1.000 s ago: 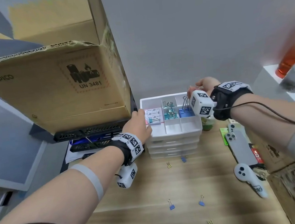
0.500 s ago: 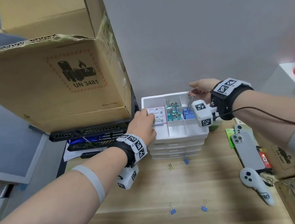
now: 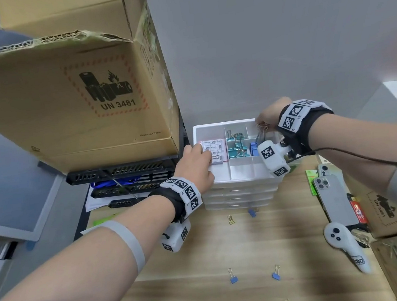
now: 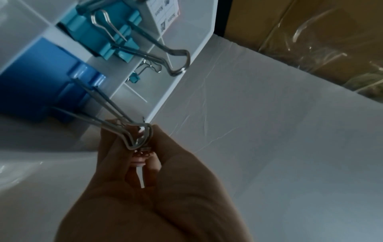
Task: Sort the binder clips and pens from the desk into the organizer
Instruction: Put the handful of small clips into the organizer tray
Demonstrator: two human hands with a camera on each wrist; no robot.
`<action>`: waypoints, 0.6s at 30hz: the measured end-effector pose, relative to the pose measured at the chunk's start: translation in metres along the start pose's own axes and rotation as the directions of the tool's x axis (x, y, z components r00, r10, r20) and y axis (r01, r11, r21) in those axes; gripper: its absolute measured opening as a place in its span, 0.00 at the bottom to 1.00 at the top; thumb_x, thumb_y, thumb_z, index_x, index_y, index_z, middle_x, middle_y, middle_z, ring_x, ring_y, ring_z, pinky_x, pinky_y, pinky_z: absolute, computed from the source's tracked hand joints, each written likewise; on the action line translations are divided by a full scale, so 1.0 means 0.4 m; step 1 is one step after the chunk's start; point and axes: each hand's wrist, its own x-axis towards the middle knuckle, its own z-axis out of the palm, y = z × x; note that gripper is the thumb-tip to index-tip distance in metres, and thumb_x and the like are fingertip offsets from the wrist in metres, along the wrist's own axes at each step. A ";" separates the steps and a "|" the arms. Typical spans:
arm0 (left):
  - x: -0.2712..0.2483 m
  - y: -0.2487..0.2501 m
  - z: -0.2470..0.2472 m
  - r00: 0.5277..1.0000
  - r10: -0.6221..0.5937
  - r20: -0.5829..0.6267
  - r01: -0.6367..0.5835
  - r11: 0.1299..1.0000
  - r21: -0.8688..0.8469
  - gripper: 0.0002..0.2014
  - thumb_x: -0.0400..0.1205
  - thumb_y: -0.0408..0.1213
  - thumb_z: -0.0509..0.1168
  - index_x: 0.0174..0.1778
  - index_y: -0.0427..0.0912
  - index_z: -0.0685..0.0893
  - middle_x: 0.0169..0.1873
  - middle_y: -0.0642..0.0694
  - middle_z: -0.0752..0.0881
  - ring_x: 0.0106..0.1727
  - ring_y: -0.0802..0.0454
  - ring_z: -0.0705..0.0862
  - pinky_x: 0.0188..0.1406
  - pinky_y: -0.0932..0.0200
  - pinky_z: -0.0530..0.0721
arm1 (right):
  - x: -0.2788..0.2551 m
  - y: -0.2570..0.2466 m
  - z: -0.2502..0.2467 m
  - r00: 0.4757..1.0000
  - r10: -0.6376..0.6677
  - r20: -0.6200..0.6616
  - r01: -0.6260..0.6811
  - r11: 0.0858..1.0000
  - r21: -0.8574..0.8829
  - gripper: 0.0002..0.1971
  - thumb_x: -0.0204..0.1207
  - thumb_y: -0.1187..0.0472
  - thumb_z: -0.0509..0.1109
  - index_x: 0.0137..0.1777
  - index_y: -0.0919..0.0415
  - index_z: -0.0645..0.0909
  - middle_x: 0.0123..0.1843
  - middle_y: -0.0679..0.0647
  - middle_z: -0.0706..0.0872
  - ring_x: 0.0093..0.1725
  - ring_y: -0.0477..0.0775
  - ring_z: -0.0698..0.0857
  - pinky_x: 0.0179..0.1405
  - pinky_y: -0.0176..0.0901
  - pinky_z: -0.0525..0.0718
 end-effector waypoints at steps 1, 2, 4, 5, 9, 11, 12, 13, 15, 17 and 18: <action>0.000 0.000 0.001 1.000 -0.001 0.001 0.001 1.000 0.000 0.11 0.79 0.35 0.65 0.57 0.43 0.81 0.55 0.45 0.76 0.56 0.45 0.71 0.42 0.58 0.75 | -0.001 -0.001 0.000 0.998 -0.051 -0.036 0.049 0.996 -0.076 0.11 0.74 0.55 0.74 0.36 0.62 0.83 0.42 0.58 0.89 0.41 0.59 0.88 0.56 0.51 0.89; -0.002 0.000 0.001 1.000 -0.005 0.003 0.005 1.000 -0.001 0.11 0.79 0.35 0.65 0.57 0.43 0.81 0.55 0.45 0.76 0.56 0.45 0.71 0.42 0.58 0.75 | 0.004 -0.004 0.003 0.993 -0.104 -0.050 0.096 0.986 -0.133 0.11 0.74 0.55 0.74 0.37 0.63 0.83 0.43 0.58 0.91 0.44 0.59 0.91 0.57 0.52 0.89; -0.003 0.000 0.001 1.000 -0.005 0.004 0.005 1.000 -0.005 0.11 0.79 0.35 0.65 0.57 0.43 0.81 0.55 0.45 0.76 0.57 0.45 0.71 0.43 0.58 0.74 | 0.009 -0.011 0.012 0.994 -0.099 -0.047 0.091 0.984 -0.151 0.10 0.73 0.57 0.73 0.38 0.64 0.83 0.44 0.60 0.92 0.45 0.59 0.93 0.56 0.54 0.90; -0.005 0.000 0.001 1.000 -0.004 0.005 0.004 1.000 -0.008 0.11 0.79 0.35 0.65 0.57 0.43 0.81 0.56 0.45 0.76 0.57 0.45 0.71 0.43 0.58 0.74 | 0.012 -0.016 0.015 0.993 -0.100 -0.065 0.089 0.984 -0.155 0.09 0.74 0.59 0.71 0.38 0.65 0.82 0.43 0.60 0.92 0.43 0.60 0.92 0.55 0.54 0.90; -0.023 -0.003 0.002 1.000 -0.005 -0.013 0.004 0.997 -0.073 0.10 0.79 0.35 0.64 0.56 0.43 0.81 0.56 0.46 0.76 0.57 0.47 0.72 0.46 0.56 0.80 | -0.019 -0.016 0.011 0.979 -0.146 -0.139 0.128 0.983 -0.128 0.09 0.77 0.65 0.66 0.36 0.65 0.75 0.36 0.59 0.83 0.40 0.60 0.84 0.52 0.50 0.87; -0.038 -0.004 0.000 0.999 -0.001 -0.050 -0.005 0.992 -0.124 0.08 0.80 0.37 0.64 0.54 0.43 0.81 0.54 0.47 0.75 0.54 0.48 0.73 0.46 0.54 0.81 | -0.032 -0.002 -0.005 0.967 -0.166 -0.195 0.151 0.985 -0.087 0.07 0.75 0.64 0.66 0.38 0.65 0.75 0.34 0.58 0.82 0.37 0.60 0.85 0.47 0.51 0.88; -0.047 -0.003 -0.002 0.998 0.010 -0.069 -0.020 0.989 -0.143 0.06 0.80 0.37 0.64 0.51 0.43 0.81 0.51 0.48 0.76 0.52 0.49 0.74 0.44 0.53 0.81 | -0.045 0.006 -0.013 0.955 -0.186 -0.232 0.174 0.982 -0.070 0.06 0.74 0.63 0.65 0.38 0.64 0.75 0.33 0.57 0.80 0.36 0.60 0.83 0.41 0.48 0.86; -0.059 -0.002 -0.003 0.997 0.023 -0.076 -0.035 0.987 -0.158 0.05 0.80 0.38 0.63 0.49 0.43 0.80 0.49 0.48 0.76 0.48 0.50 0.75 0.42 0.54 0.79 | -0.056 0.016 -0.020 0.939 -0.218 -0.268 0.209 0.976 -0.060 0.06 0.74 0.64 0.65 0.37 0.63 0.74 0.32 0.55 0.78 0.34 0.59 0.79 0.34 0.44 0.81; -0.090 0.001 0.003 0.997 0.052 -0.050 -0.060 0.983 -0.176 0.05 0.81 0.40 0.62 0.43 0.43 0.79 0.42 0.49 0.79 0.41 0.49 0.77 0.37 0.55 0.75 | -0.076 0.042 -0.029 0.900 -0.254 -0.354 0.269 0.963 -0.006 0.05 0.73 0.65 0.64 0.37 0.60 0.74 0.34 0.55 0.77 0.35 0.57 0.75 0.30 0.43 0.76; -0.129 0.006 0.027 0.995 0.096 0.001 -0.094 0.981 -0.170 0.08 0.80 0.41 0.62 0.38 0.43 0.79 0.36 0.49 0.82 0.36 0.48 0.80 0.35 0.55 0.75 | -0.086 0.088 -0.031 0.866 -0.235 -0.441 0.306 0.947 0.095 0.03 0.73 0.65 0.64 0.43 0.57 0.77 0.43 0.55 0.83 0.40 0.56 0.78 0.39 0.46 0.80; -0.148 0.006 0.043 0.993 0.113 0.038 -0.106 0.982 -0.155 0.09 0.79 0.42 0.62 0.36 0.43 0.79 0.34 0.50 0.82 0.36 0.47 0.80 0.35 0.55 0.76 | -0.087 0.118 -0.027 0.853 -0.219 -0.474 0.317 0.939 0.137 0.04 0.73 0.64 0.64 0.44 0.55 0.77 0.47 0.55 0.84 0.42 0.55 0.78 0.42 0.44 0.78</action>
